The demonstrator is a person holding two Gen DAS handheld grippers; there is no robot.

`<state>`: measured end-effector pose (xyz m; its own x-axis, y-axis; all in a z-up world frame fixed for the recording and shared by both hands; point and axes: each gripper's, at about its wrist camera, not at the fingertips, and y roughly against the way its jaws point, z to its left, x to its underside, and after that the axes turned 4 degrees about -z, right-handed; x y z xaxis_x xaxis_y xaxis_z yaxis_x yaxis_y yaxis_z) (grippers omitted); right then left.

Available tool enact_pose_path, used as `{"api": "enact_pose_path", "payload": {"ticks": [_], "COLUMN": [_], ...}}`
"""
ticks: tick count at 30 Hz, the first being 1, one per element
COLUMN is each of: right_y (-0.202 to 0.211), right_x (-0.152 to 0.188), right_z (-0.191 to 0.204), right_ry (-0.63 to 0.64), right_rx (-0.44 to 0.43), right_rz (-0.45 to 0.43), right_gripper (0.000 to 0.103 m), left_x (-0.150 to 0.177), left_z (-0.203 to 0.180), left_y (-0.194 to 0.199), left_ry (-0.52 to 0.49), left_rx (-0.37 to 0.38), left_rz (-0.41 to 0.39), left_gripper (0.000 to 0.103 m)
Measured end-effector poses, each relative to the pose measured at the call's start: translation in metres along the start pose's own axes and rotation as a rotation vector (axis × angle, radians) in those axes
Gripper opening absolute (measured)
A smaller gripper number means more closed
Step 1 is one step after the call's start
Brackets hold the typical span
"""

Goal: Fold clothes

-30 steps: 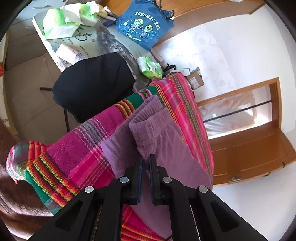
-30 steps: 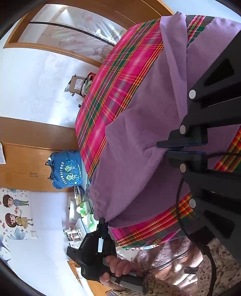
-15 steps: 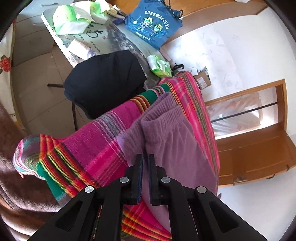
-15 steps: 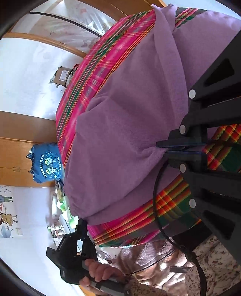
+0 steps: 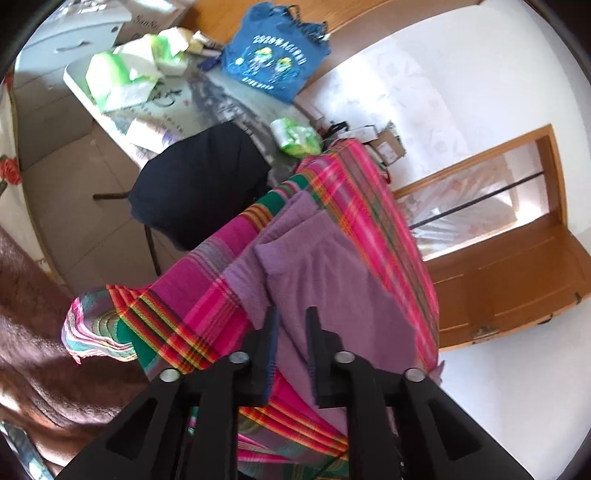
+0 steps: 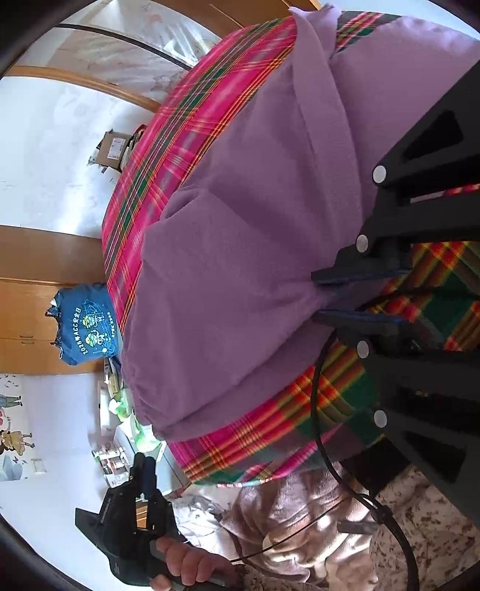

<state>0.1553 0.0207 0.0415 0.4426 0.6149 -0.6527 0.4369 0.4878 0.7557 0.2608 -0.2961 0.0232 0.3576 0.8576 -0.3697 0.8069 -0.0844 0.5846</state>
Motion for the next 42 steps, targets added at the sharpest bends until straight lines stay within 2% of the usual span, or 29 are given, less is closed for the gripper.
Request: {"api": "enact_pose_path", "payload": {"ticks": [5,8,10,16,18,19,21,22,25,27,32,34,36,42], "right_y": [0.03,0.044,0.056,0.112,0.133,0.141,0.148,0.147,0.122,0.103,0.064,0.055,0.047,0.02], "right_x": [0.015,0.03,0.044,0.096,0.11,0.116,0.126,0.13,0.13,0.128,0.121,0.115,0.109,0.092], "right_z": [-0.026,-0.053,-0.072,-0.13,-0.151,-0.161,-0.179,-0.187,-0.2,-0.206,-0.232,-0.241,-0.251,-0.28], "right_ry": [-0.13,-0.245,-0.31,-0.482,-0.562,-0.608,-0.719,-0.767,-0.821,-0.829,-0.889,-0.9,-0.913,-0.969], "right_rx": [0.011,0.048,0.098,0.306,0.354,0.365,0.352,0.337,0.279,0.244,0.131,0.113,0.1,0.058], "right_rz": [-0.048,-0.064,-0.062,-0.056,-0.084,-0.104,-0.168,-0.196,-0.226,-0.225,-0.254,-0.268,-0.284,-0.269], "right_gripper": [0.016,0.016,0.016,0.016,0.016,0.018,0.034,0.035,0.036,0.036,0.036,0.036,0.036,0.036], "left_x": [0.014,0.028,0.036,0.065,0.08,0.088,0.101,0.11,0.133,0.147,0.172,0.178,0.185,0.202], "left_z": [-0.021,-0.036,-0.045,-0.073,-0.086,-0.092,-0.104,-0.111,-0.128,-0.135,-0.148,-0.153,-0.158,-0.173], "left_y": [-0.015,-0.029,-0.033,-0.048,-0.058,-0.062,-0.071,-0.075,-0.084,-0.088,-0.098,-0.098,-0.097,-0.105], "left_ry": [-0.039,-0.113,-0.168,-0.296,-0.344,-0.372,-0.426,-0.46,-0.568,-0.628,-0.729,-0.76,-0.796,-0.904], "left_rx": [0.032,0.021,0.016,0.052,0.085,0.098,0.12,0.13,0.153,0.142,0.152,0.157,0.156,0.131], "left_rz": [0.061,0.112,0.127,0.166,0.196,0.206,0.227,0.245,0.299,0.314,0.343,0.338,0.318,0.304], "left_gripper": [0.02,0.02,0.025,0.027,0.037,0.037,0.037,0.037,0.037,0.037,0.037,0.038,0.049,0.05]}}
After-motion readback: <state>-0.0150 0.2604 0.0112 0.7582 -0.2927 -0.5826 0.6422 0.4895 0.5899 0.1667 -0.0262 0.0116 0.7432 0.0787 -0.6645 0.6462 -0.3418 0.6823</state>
